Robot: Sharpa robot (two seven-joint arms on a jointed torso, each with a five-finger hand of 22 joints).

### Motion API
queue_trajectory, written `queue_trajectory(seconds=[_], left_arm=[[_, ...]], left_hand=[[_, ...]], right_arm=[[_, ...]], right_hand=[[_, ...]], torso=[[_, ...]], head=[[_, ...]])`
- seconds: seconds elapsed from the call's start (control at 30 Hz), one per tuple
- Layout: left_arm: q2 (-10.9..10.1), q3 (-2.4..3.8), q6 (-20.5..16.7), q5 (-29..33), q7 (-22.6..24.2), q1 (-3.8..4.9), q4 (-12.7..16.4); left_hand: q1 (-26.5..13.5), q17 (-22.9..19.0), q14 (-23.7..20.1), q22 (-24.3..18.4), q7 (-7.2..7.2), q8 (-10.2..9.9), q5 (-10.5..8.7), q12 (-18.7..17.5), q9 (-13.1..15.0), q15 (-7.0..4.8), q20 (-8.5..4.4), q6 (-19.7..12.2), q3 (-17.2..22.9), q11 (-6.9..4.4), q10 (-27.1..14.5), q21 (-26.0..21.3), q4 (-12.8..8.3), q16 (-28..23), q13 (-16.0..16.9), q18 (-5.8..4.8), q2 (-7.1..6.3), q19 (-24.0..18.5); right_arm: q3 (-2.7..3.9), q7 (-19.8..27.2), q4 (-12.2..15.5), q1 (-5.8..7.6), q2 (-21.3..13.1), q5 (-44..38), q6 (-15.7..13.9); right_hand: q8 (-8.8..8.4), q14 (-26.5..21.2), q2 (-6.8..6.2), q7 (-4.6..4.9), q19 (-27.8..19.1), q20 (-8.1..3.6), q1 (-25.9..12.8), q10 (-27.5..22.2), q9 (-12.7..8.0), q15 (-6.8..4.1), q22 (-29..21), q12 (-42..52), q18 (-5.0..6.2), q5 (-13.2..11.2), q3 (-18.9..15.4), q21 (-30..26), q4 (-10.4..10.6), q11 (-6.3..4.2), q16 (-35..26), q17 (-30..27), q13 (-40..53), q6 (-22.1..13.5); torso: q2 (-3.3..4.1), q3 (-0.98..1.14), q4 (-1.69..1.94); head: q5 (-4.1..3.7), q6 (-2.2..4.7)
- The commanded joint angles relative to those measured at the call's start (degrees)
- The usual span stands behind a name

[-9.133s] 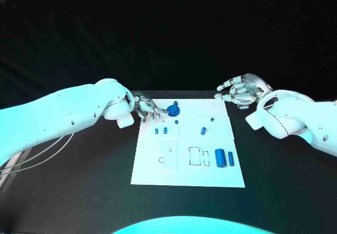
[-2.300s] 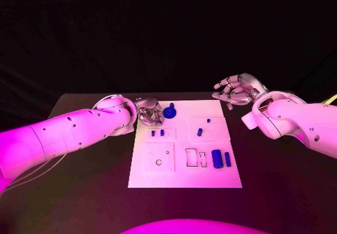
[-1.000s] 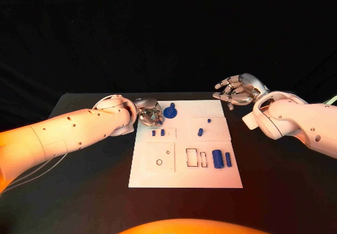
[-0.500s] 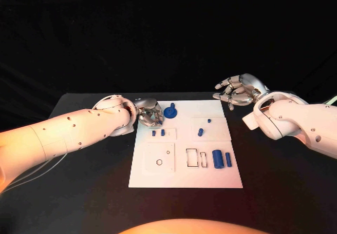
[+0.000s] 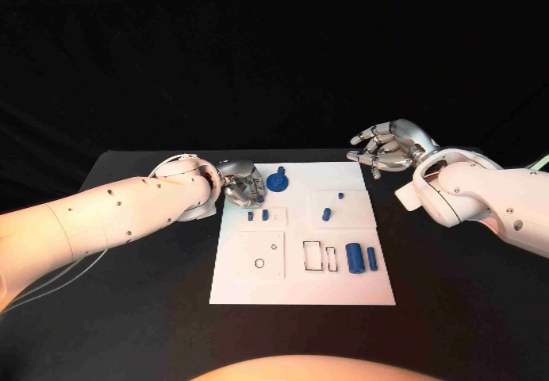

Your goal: Assemble the parts on the task board

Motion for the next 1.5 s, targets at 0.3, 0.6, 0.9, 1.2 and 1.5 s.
queue_trajectory(seconds=[0.3,0.6,0.9,1.2,1.5], left_arm=[[-0.6,0.03,-0.7,0.0,-0.3,-0.08,0.1],[-3.0,0.14,-1.4,2.1,0.4,-0.15,-0.2],[-7.9,1.08,-0.5,25.1,7.6,-0.13,0.1],[-11.7,1.27,-0.3,53.7,17.2,-0.15,3.2],[-13.4,1.29,0.0,61.4,20.1,-0.18,5.3]], left_hand=[[-0.5,-5.0,-3.5,-2.9,-0.58,-3.2,-0.08,-2.6,-1.8,1.42,1.52,-4.4,-1.4,2.05,-5.9,-3.0,0.8,-0.7,0.7,-0.64,-0.55,-2.0],[1.9,-10.7,-7.4,-3.2,-0.11,-3.4,0.05,-1.9,-2.2,2.37,2.46,-4.3,-3.8,3.11,-10.7,-3.8,0.8,-1.9,1.2,-0.54,0.79,-2.7],[5.6,-22.3,-14.7,-1.0,2.98,0.1,0.14,1.6,-2.4,1.58,1.43,0.6,4.7,2.81,-8.3,-2.0,-4.2,-12.0,1.6,-0.59,1.52,-7.1],[2.5,-25.0,-16.1,-2.6,3.29,0.6,-0.14,2.4,-2.9,2.25,2.27,-0.4,2.6,3.18,-9.2,-5.0,-3.9,-17.0,1.3,-0.54,2.43,-9.7],[2.2,-25.2,-16.1,-3.3,3.33,0.8,-0.09,2.7,-2.9,2.30,2.37,-0.6,1.8,3.21,-9.3,-6.0,-3.8,-17.4,1.3,-0.52,2.72,-9.4]], right_arm=[[0.01,-0.6,-0.2,-0.19,-0.1,-0.8,1.5],[0.00,-3.3,-0.8,-0.56,0.0,-14.1,9.6],[-0.14,-6.1,-1.3,-1.39,1.3,-36.3,13.7],[-0.27,-9.8,-2.4,-2.92,3.5,-49.3,14.8],[-0.30,-11.1,-3.4,-4.10,5.7,-53.1,13.9]], right_hand=[[1.63,-1.7,-1.46,0.63,-1.2,0.05,-0.4,-4.1,-0.5,0.54,-3.3,-6.4,2.01,0.7,4.2,-5.7,0.1,0.42,-3.1,-1.7,-6.1,-0.7],[1.26,0.8,-3.48,0.73,3.1,0.06,3.6,-3.9,-1.9,0.83,2.4,-21.8,0.75,-1.0,12.7,2.5,-4.0,1.27,0.4,0.9,-21.9,2.5],[0.14,2.5,-4.42,-0.36,4.9,-0.53,2.7,-1.4,-2.7,0.60,8.3,-26.3,-0.20,-5.3,16.6,10.5,-6.9,0.63,5.2,4.5,-27.9,4.8],[-1.22,2.8,-5.43,0.10,5.3,-0.29,1.3,-2.2,-3.3,0.96,10.0,-28.9,-0.57,-6.2,17.0,12.5,-7.8,1.18,6.3,5.2,-30.5,4.8],[-1.44,3.5,-5.04,0.28,6.2,-0.22,1.1,-1.6,-3.3,1.15,11.7,-29.3,-0.92,-5.7,17.2,15.3,-8.3,1.34,8.1,6.7,-31.4,5.7]], torso=[[-0.01,0.00,-0.03],[-0.14,0.02,-0.05],[-0.16,-0.05,-0.18],[0.04,-0.20,0.02],[0.01,-0.14,-0.01]], head=[[-0.02,0.10],[-0.12,0.62],[-2.15,1.97],[-3.63,2.72],[-4.27,2.71]])
